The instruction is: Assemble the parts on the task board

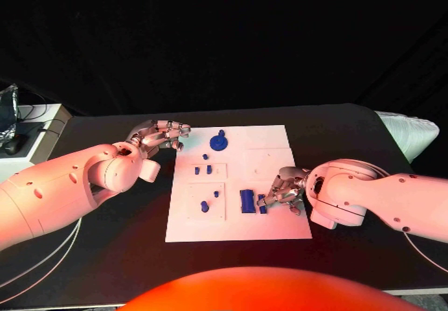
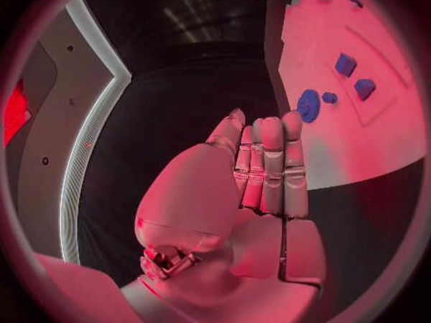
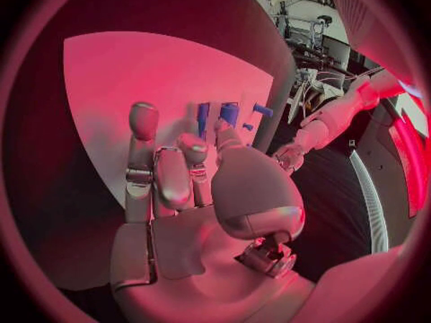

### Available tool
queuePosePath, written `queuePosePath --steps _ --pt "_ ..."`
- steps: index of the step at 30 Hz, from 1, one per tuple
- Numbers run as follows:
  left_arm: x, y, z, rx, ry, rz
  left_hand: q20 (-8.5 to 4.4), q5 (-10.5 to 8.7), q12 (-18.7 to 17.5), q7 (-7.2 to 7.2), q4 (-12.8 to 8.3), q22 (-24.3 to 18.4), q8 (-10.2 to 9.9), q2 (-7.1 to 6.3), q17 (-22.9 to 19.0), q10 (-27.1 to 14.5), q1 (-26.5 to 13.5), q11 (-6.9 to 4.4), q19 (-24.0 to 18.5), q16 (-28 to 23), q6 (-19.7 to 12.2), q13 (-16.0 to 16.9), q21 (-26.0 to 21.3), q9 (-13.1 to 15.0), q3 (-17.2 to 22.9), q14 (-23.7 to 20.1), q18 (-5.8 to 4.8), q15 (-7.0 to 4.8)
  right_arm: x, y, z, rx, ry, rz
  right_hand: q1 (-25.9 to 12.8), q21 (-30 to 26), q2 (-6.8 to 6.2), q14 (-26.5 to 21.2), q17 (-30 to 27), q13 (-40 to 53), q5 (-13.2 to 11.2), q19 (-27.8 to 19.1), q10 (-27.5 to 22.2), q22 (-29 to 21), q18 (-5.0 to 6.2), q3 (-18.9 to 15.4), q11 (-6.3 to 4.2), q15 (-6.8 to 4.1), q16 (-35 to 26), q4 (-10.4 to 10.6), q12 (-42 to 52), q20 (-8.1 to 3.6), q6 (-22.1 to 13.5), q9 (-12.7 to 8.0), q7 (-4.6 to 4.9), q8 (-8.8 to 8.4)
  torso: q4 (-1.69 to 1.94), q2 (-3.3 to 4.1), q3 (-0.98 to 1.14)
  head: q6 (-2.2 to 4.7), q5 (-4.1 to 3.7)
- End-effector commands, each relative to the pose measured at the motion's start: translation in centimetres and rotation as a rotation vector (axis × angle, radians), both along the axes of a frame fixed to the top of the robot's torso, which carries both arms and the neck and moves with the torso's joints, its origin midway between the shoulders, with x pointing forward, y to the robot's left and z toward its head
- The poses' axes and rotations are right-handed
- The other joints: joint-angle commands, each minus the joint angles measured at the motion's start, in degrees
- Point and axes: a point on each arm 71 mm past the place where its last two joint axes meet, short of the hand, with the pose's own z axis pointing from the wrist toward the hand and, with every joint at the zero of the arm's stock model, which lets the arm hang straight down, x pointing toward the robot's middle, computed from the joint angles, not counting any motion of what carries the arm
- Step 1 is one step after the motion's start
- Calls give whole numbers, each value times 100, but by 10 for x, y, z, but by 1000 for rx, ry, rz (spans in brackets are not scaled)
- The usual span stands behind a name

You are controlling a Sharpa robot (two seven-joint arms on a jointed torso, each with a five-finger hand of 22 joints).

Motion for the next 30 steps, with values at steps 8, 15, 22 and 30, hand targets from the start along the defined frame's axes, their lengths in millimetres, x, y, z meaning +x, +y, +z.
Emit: queuePosePath --steps 8,15,22,30 --pt "0 -2 1 -13 -3 -15 17 26 37 16 42 86 25 33 -9 -46 -20 -5 41 -17 -36 -1 -21 -5 -7 9 73 34 3 -9 2 28 -41 -8 115 42 67 -1 -9 1 69 239 11 4 82 32 -1 -7 -8 -105 35 -13 7 1 43 5 2 -2 -4 0 -8" --pt "1 -1 1 -27 -14 3 27 25 39 9 60 79 30 13 -20 -48 -43 -2 11 -44 -42 -2 -45 -5 -28 -33 66 43 17 -29 9 191 -112 -53 108 -311 -158 -40 -177 -87 -28 177 -122 -108 106 -52 62 40 -163 -216 -125 27 -141 -86 133 -42 -2 -13 -7 0 -10" --pt "4 2 2 -74 -37 36 126 19 -172 45 157 -180 -33 -18 -278 -94 -145 73 -259 -535 -143 -154 -450 -25 -136 -357 -1 132 42 -51 22 452 -195 -122 256 -1077 -188 -73 -774 -496 -70 94 -354 -479 99 -32 100 55 -777 -314 -629 57 -268 -179 191 -40 -25 -37 -24 0 -45" --pt "12 7 2 -134 -92 121 432 -60 -1798 -31 406 -1767 -847 35 -1489 479 -219 174 -539 -2537 -23 -685 -2054 -57 -625 -587 -168 357 94 -85 30 708 -379 -298 774 -1492 -9 -461 -2140 -1858 -240 -714 -892 -1564 -75 79 272 226 -2816 -613 -1939 258 -637 -506 398 -29 -85 -173 -68 454 -39"
